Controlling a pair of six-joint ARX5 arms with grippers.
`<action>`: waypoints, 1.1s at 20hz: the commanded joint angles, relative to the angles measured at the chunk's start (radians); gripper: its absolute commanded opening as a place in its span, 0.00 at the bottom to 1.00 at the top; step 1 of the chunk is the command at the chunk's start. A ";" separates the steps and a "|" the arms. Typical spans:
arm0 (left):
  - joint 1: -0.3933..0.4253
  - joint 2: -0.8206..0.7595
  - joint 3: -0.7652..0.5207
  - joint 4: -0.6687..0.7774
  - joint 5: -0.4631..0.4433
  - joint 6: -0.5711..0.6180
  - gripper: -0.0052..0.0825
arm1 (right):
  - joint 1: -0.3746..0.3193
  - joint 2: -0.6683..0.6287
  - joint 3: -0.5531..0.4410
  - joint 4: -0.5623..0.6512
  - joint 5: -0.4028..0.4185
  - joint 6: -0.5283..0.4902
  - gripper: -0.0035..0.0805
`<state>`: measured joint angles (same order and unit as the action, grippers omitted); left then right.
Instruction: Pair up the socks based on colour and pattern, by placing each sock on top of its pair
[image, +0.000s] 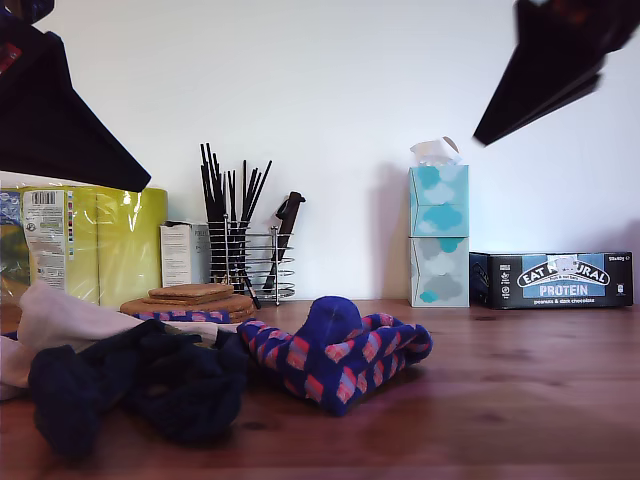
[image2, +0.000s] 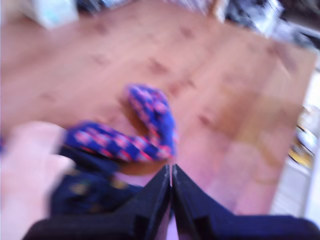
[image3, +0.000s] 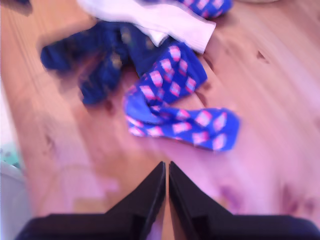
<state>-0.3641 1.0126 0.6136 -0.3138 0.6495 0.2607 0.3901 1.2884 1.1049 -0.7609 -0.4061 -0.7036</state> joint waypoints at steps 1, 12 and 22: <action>0.001 0.009 0.011 0.008 -0.003 0.010 0.04 | 0.055 0.068 0.044 -0.002 0.100 -0.138 0.03; 0.001 0.008 0.011 0.029 -0.005 0.009 0.04 | 0.190 0.381 0.100 0.127 0.426 -0.465 0.64; 0.001 0.008 0.011 0.031 -0.031 0.008 0.04 | 0.238 0.534 0.100 0.167 0.478 -0.615 0.65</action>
<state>-0.3641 1.0164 0.6155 -0.2901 0.6197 0.2646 0.6277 1.8137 1.2190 -0.6018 0.0628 -1.3102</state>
